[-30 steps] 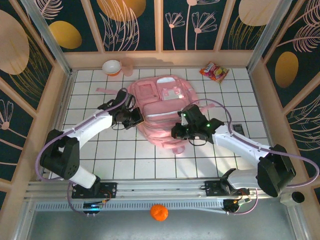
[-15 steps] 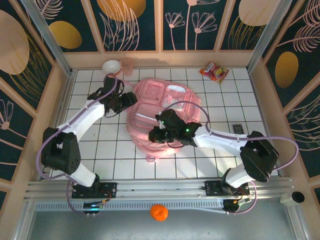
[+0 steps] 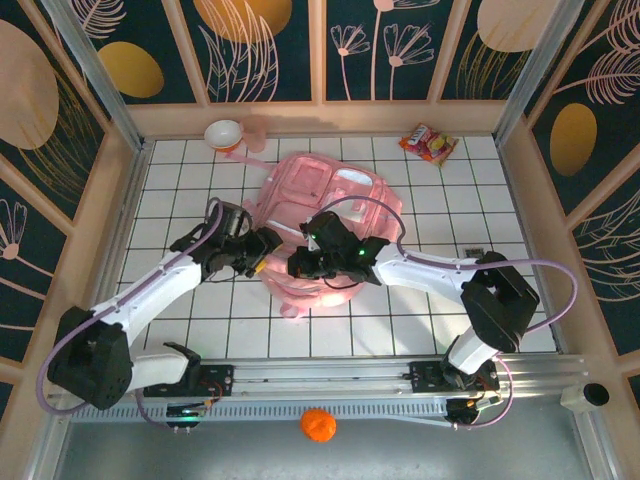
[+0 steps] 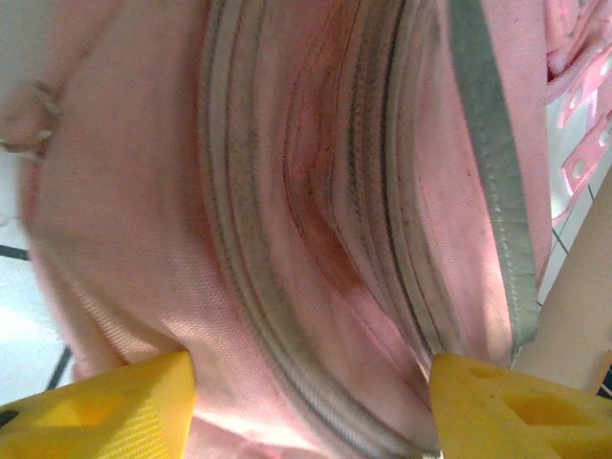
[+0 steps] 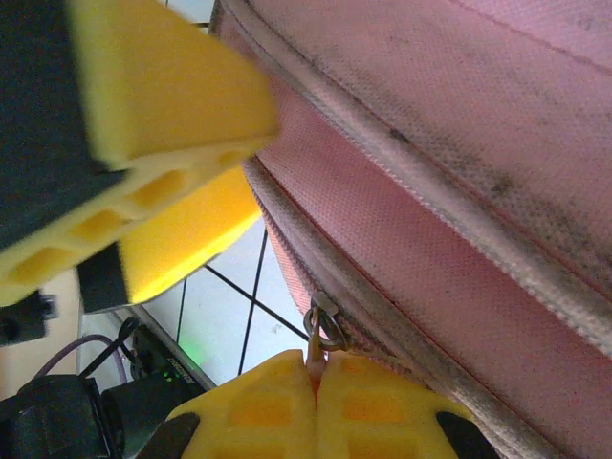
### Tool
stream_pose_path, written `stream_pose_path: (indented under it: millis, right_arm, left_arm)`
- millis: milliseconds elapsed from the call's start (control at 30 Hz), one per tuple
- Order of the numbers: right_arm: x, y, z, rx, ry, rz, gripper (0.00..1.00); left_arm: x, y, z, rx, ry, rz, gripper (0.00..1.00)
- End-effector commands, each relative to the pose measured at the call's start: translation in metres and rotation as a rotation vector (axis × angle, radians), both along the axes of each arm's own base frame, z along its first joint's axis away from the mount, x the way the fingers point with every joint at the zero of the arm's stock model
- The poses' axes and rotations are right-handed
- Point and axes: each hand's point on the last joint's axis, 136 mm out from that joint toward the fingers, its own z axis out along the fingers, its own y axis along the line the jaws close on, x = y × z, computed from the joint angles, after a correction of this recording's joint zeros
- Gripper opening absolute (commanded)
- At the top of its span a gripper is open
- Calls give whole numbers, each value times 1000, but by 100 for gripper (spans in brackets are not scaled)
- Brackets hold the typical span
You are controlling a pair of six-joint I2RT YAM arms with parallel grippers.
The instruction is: Pack the student bag
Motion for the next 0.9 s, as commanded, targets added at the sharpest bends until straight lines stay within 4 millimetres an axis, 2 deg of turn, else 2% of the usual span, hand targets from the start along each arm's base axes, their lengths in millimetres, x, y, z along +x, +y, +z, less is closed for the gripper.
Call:
stream_pose_path:
  millis: [0, 67, 133, 233, 267, 367, 467, 567, 667, 767, 867]
  right_arm:
    - [-2, 19, 23, 67, -60, 51, 0]
    - [-5, 21, 22, 65, -61, 65, 0]
    - [-8, 17, 18, 44, -54, 68, 0]
    - [-6, -10, 9, -35, -48, 37, 0]
    - [-4, -24, 5, -64, -44, 21, 0]
    - [4, -69, -3, -140, -30, -35, 0]
    - [16, -118, -9, -196, -23, -101, 0]
    - [33, -156, -9, -216, -38, -150, 0]
    - [49, -182, -11, -235, -52, -181, 0]
    - [60, -194, -12, -239, -61, -185, 0]
    - [56, -176, 1, -182, -86, -124, 0]
  left_arm:
    - [11, -20, 3, -102, 19, 24, 60]
    - [19, -22, 0, -96, 12, 29, 51]
    - [27, -21, 1, -58, -16, 17, 32]
    - [36, -5, -3, 105, -55, -21, 5]
    - [37, 4, -5, 156, -51, -29, 0]
    - [39, 27, -7, 212, -51, -20, 0]
    - [42, 43, 0, 242, -76, -9, 0]
    - [41, 46, 3, 248, -84, -28, 0]
    - [37, 40, 1, 218, -75, -54, 0]
    - [36, 41, 2, 210, -79, -54, 0]
    - [38, 31, 8, 145, -98, -65, 0]
